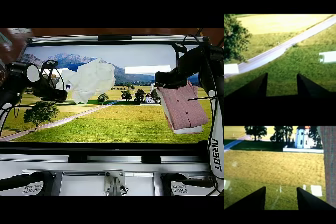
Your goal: Fold the shirts.
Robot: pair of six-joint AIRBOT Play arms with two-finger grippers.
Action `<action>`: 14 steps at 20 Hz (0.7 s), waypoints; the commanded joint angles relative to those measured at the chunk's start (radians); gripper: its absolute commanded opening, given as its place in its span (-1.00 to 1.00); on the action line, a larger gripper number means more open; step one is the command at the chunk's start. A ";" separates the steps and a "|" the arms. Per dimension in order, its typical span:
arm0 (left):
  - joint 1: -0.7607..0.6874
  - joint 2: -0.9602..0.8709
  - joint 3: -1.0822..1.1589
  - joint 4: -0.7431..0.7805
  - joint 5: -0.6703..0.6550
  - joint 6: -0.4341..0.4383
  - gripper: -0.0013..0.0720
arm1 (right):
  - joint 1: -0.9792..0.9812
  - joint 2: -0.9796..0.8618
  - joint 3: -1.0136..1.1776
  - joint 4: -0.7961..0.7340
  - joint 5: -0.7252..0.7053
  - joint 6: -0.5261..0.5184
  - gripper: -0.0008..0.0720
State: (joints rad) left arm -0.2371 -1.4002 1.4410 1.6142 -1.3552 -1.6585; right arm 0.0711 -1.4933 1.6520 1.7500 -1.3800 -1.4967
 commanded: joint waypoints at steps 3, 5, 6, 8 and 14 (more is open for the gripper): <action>0.000 -0.027 0.001 -0.134 0.232 -0.094 0.26 | 0.001 -0.001 0.000 0.003 0.041 0.000 0.41; 0.000 -0.037 0.001 -0.162 0.326 -0.094 0.39 | 0.001 -0.001 0.000 0.002 0.042 0.000 0.41; 0.000 -0.044 0.001 -0.172 0.378 -0.095 0.93 | 0.001 -0.002 0.000 -0.003 0.048 0.000 0.41; 0.005 -0.074 0.002 -0.175 0.470 -0.120 1.00 | 0.001 -0.002 0.000 -0.005 0.078 -0.001 0.41; 0.077 -0.307 0.115 -0.189 0.497 -0.119 1.00 | 0.001 -0.003 0.000 -0.002 0.151 -0.004 0.41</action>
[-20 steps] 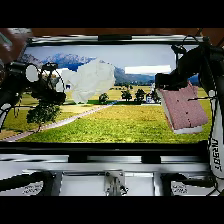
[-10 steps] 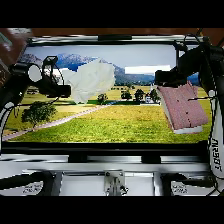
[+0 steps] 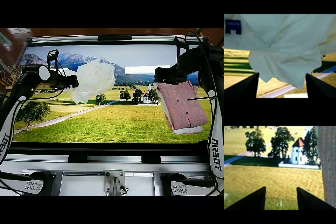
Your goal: Fold the shirts.
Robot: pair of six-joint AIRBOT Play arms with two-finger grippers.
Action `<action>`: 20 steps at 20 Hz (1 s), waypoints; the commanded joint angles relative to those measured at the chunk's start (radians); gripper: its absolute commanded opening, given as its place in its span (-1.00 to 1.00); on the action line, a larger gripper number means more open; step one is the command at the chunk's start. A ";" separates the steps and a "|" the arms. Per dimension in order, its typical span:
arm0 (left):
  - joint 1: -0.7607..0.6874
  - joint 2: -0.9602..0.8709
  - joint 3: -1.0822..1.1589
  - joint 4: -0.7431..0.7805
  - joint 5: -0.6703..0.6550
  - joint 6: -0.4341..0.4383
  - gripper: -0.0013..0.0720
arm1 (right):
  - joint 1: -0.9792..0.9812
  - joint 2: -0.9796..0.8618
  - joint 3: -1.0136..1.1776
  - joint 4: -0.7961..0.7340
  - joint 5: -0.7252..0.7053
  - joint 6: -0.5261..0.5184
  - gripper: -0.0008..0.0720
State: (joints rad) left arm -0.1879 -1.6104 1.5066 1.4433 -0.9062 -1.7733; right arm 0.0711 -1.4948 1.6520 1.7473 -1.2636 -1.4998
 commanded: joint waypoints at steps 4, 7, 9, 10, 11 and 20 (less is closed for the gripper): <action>0.028 -0.212 0.102 -0.058 0.145 -0.001 1.00 | 0.001 -0.016 -0.001 0.009 0.038 -0.001 0.41; 0.026 -0.255 0.103 -0.058 0.195 -0.001 1.00 | 0.001 -0.023 0.000 0.022 0.038 -0.001 0.41; 0.026 -0.266 0.103 -0.058 0.196 -0.002 0.43 | 0.001 -0.023 0.000 0.028 0.038 -0.001 0.41; 0.026 -0.264 0.103 -0.066 0.178 -0.001 -0.47 | 0.001 -0.023 0.000 0.028 0.038 -0.001 0.41; 0.026 -0.251 0.103 -0.086 0.151 0.003 -0.88 | 0.001 -0.023 0.000 0.028 0.038 -0.001 0.41; -0.073 0.318 0.103 -0.093 0.123 0.142 -0.87 | 0.000 0.163 0.001 -0.026 0.087 -0.005 0.34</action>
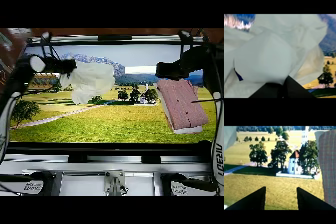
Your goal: Fold the shirts.
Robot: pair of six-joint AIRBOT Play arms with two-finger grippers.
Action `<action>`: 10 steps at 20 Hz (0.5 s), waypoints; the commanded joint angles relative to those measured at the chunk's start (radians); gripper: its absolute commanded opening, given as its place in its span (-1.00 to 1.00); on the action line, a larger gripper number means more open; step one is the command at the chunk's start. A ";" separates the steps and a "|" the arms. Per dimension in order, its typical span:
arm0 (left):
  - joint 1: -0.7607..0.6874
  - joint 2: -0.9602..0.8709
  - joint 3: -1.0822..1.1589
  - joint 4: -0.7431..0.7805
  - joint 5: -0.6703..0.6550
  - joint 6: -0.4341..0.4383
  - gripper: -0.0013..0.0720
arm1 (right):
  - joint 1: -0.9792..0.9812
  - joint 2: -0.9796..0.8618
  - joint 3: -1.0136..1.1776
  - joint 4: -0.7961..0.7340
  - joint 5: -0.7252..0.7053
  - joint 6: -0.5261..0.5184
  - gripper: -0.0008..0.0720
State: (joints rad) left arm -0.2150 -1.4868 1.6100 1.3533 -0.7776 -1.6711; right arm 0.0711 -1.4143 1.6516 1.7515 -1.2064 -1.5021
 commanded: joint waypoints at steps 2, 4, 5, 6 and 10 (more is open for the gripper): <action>-0.109 0.313 0.000 -0.003 -0.033 0.040 -0.87 | 0.000 0.183 0.001 -0.061 0.043 -0.010 0.34; -0.183 0.375 -0.001 -0.004 -0.121 0.039 -0.87 | 0.000 0.274 0.001 -0.106 0.044 -0.010 0.34; -0.223 0.385 -0.001 -0.004 -0.184 0.039 -0.87 | 0.001 0.320 0.001 -0.124 0.044 -0.010 0.34; -0.267 0.383 -0.004 -0.003 -0.256 0.039 -0.87 | 0.000 0.361 0.001 -0.130 0.042 -0.010 0.34; -0.401 0.370 -0.126 0.005 -0.407 0.035 -0.87 | 0.001 0.450 0.001 -0.126 -0.083 -0.002 0.34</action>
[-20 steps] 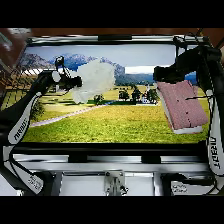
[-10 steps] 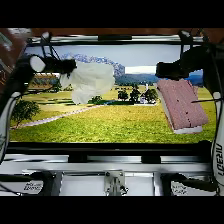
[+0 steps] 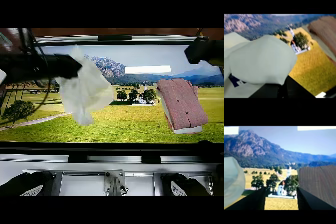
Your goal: Fold the shirts.
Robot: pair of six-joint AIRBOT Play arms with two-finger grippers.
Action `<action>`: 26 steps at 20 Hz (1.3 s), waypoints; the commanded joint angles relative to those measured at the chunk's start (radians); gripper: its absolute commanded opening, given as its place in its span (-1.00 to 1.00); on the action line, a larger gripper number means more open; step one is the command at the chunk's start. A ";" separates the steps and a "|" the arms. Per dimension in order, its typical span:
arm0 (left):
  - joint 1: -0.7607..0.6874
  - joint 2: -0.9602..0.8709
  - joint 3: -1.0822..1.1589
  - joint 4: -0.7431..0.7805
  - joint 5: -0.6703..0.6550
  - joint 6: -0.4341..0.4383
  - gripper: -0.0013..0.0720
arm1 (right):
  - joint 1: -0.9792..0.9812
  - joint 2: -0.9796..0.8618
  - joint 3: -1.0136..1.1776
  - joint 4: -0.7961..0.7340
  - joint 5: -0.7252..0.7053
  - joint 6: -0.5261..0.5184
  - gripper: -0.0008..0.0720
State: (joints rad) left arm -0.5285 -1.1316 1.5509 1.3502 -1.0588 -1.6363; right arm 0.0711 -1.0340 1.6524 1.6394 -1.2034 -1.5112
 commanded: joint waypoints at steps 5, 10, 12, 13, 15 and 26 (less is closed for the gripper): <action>-0.103 0.040 -0.164 0.130 -0.273 -0.057 -0.88 | 0.001 0.051 -0.135 0.122 -0.319 -0.009 0.39; -0.097 0.192 -0.164 0.348 -0.410 -0.105 -0.88 | 0.002 -0.026 -0.503 0.486 -0.121 -0.066 0.73; -0.092 0.233 -0.164 0.355 -0.459 -0.105 -0.87 | 0.002 -0.106 -0.595 0.615 -0.006 -0.076 0.73; -0.092 0.248 -0.164 0.360 -0.484 -0.105 -0.88 | 0.003 -0.159 -0.619 0.669 0.029 -0.082 0.73; -0.093 0.267 -0.165 0.364 -0.512 -0.105 -0.88 | 0.039 -0.261 -0.625 0.710 0.062 -0.091 0.73; -0.093 0.279 -0.165 0.382 -0.521 -0.121 -0.88 | 0.305 -0.532 -0.625 0.881 0.380 -0.059 0.73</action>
State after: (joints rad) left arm -0.6220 -0.8543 1.3857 1.7241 -1.5772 -1.7435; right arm 0.3180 -1.5200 1.0290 2.4638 -0.8848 -1.5822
